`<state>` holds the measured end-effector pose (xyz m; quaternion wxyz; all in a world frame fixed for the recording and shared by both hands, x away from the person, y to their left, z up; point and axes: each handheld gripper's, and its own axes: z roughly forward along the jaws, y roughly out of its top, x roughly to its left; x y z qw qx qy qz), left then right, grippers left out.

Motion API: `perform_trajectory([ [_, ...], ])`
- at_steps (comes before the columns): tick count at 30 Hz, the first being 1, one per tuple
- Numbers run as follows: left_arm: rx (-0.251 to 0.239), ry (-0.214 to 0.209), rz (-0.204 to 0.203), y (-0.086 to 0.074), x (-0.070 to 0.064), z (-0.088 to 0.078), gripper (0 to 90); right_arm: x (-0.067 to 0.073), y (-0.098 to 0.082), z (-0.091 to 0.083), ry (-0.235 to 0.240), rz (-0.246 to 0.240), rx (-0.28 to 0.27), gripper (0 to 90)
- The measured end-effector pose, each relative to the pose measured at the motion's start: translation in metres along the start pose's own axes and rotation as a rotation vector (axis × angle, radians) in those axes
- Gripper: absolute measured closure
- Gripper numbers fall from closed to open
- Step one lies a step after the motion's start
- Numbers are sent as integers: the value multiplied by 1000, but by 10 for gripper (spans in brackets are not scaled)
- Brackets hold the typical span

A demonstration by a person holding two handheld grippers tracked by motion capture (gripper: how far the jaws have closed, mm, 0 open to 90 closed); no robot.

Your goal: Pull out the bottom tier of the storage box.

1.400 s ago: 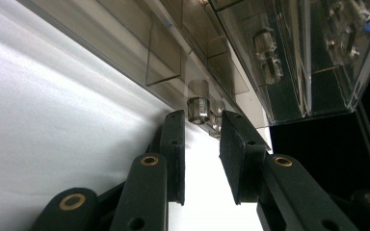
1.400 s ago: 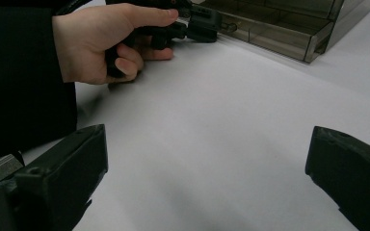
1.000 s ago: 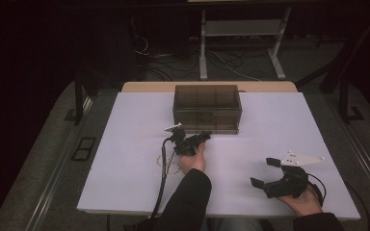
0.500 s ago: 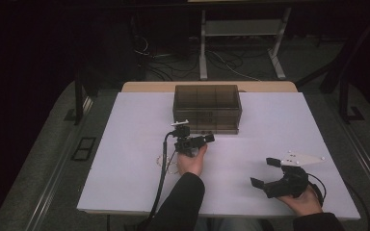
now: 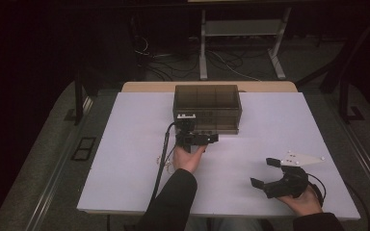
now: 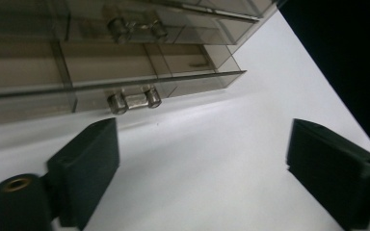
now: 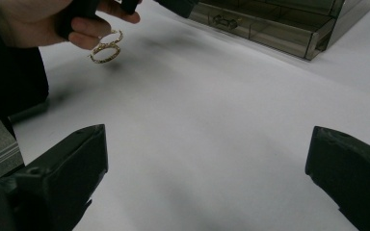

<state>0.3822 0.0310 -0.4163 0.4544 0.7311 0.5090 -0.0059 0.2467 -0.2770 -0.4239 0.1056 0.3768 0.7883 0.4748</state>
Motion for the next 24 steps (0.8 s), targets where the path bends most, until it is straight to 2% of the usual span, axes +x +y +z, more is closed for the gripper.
perform_trajectory([
  [3,19,-1,58,7,-2,-2,0,0,0,0,1,1,1,6],
  [7,48,-44,118,16,-3,-4,0,0,0,0,1,1,2,6],
  [9,56,-46,159,20,-4,-6,0,0,0,0,1,1,2,6],
  [11,65,-71,181,25,-5,-9,0,0,0,0,1,2,2,6],
  [16,72,-70,226,34,-6,-13,0,-1,-1,-1,0,3,0,6],
  [20,93,-87,270,38,-5,-15,0,-1,-1,-1,0,1,-1,5],
  [24,109,-85,360,39,-6,-17,0,-2,-1,-1,-2,1,-1,6],
])
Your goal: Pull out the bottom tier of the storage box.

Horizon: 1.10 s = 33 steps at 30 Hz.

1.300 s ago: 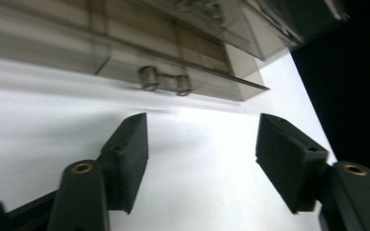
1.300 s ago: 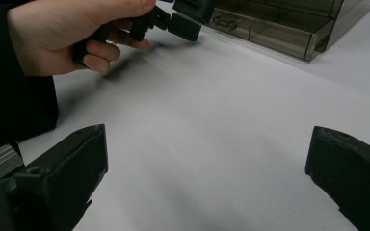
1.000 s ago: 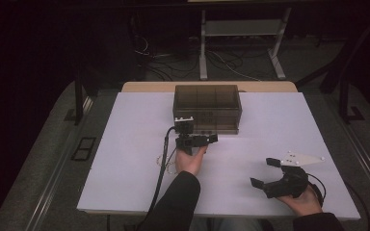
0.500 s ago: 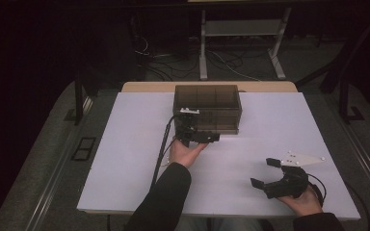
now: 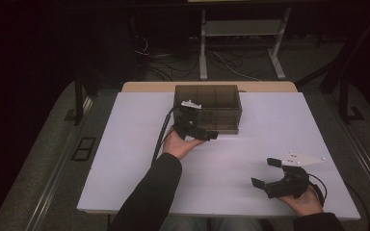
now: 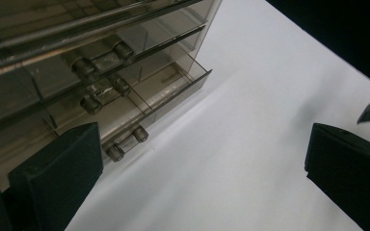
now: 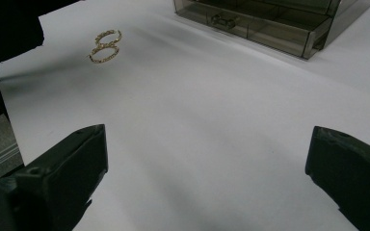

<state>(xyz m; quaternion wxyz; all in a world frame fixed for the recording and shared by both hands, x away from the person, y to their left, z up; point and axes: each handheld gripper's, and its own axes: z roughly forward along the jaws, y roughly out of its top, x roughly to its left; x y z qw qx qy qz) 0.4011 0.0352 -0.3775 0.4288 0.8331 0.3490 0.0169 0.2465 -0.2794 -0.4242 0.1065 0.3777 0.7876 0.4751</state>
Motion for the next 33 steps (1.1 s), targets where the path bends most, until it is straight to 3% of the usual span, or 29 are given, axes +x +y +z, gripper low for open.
perform_trajectory([
  [5,47,-4,85,4,1,0,0,0,0,0,1,-2,-2,5],
  [9,62,-32,107,8,2,1,0,0,0,0,1,-2,-2,5],
  [16,94,-91,181,16,5,4,0,0,0,0,1,-2,-2,6],
  [23,124,-108,215,22,8,7,0,0,0,-1,3,-2,-3,6],
  [33,163,-121,303,24,13,13,0,0,0,0,9,-5,-1,5],
])
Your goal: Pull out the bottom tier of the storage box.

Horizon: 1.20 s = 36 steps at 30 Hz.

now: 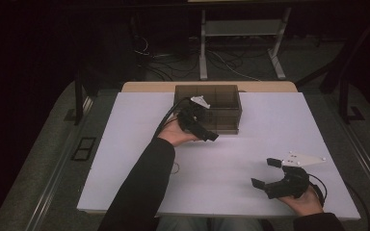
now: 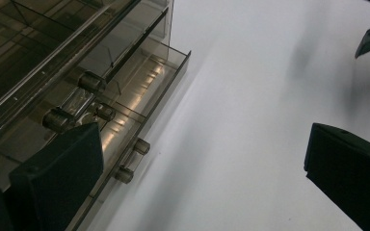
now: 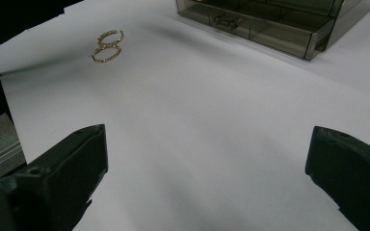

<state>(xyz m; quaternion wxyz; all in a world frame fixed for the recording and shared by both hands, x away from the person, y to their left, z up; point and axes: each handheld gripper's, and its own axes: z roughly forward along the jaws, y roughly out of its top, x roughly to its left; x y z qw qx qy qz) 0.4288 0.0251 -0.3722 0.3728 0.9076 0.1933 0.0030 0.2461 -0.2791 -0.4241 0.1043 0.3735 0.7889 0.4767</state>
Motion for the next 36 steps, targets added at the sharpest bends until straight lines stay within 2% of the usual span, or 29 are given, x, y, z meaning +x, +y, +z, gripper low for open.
perform_trajectory([
  [1,1,-8,3,-1,0,1,8,0,0,0,0,0,0,6],
  [4,22,-6,46,-2,0,3,19,0,0,0,0,0,0,6],
  [11,44,39,89,-5,1,7,111,0,0,0,2,-2,1,6],
  [15,45,44,77,-7,5,8,139,0,0,1,4,1,2,5],
  [21,61,66,101,-9,8,10,200,1,0,1,5,-1,7,6],
  [24,45,83,112,-9,7,12,250,1,0,1,5,-1,8,6],
  [30,34,87,125,-10,8,12,305,1,0,1,11,-5,10,6],
  [34,44,99,153,-10,10,15,347,1,0,2,14,-8,10,6],
  [36,34,95,140,-11,11,17,367,1,0,2,15,-9,11,6],
])
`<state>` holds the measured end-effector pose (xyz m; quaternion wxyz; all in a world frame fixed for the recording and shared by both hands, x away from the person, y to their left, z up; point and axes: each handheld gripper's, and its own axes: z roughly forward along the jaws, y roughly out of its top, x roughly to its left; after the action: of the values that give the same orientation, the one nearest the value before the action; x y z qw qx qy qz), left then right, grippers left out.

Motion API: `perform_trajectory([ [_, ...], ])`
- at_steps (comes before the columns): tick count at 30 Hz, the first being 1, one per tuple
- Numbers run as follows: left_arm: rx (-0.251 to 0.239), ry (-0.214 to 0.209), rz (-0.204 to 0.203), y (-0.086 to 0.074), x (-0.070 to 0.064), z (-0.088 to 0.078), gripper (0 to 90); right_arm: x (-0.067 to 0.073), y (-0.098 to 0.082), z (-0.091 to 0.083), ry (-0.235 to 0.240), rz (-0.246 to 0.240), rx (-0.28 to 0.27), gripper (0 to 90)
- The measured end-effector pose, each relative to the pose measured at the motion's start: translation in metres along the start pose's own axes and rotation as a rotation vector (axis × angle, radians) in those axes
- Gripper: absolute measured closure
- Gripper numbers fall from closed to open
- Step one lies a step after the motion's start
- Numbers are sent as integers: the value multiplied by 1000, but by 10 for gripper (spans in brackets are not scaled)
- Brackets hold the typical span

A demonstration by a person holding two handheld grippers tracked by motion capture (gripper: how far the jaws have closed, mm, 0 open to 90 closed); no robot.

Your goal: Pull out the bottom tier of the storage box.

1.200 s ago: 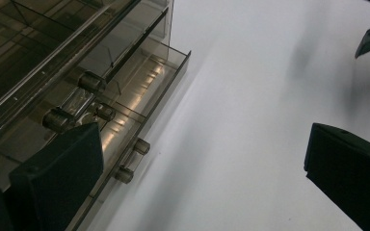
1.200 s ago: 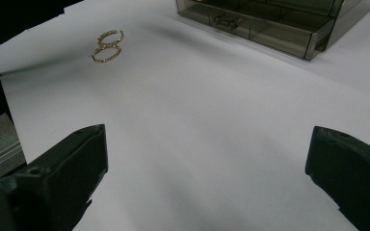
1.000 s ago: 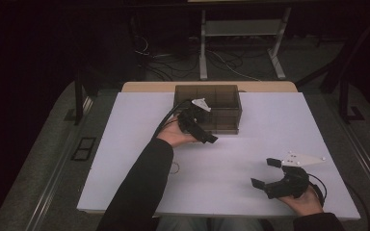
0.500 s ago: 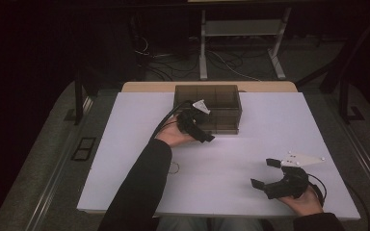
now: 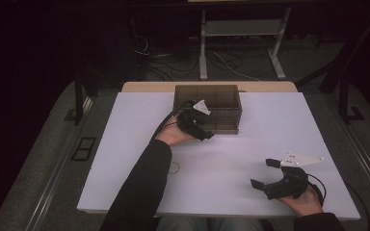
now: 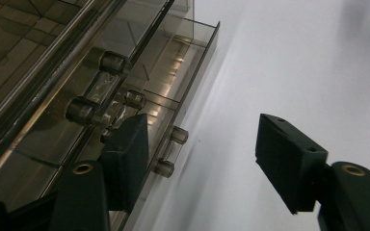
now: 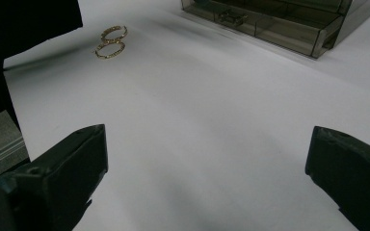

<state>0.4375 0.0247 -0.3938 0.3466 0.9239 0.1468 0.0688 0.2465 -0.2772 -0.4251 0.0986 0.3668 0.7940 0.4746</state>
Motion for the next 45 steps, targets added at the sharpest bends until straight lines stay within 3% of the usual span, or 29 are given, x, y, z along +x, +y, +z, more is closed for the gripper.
perform_trajectory([
  [4,1,18,33,-1,0,4,423,0,0,0,9,-3,2,5],
  [10,-26,39,50,0,0,10,500,1,0,0,14,-5,1,6],
  [14,-8,42,67,-1,1,15,534,2,0,1,31,-12,9,6],
  [17,-2,48,50,-3,1,19,556,2,1,2,40,-17,10,5],
  [27,21,69,96,-4,4,26,642,3,1,3,47,-19,15,6],
  [36,23,65,64,-8,13,31,746,3,1,3,51,-19,17,6],
  [45,4,34,42,-11,16,31,776,3,1,3,52,-20,16,6],
])
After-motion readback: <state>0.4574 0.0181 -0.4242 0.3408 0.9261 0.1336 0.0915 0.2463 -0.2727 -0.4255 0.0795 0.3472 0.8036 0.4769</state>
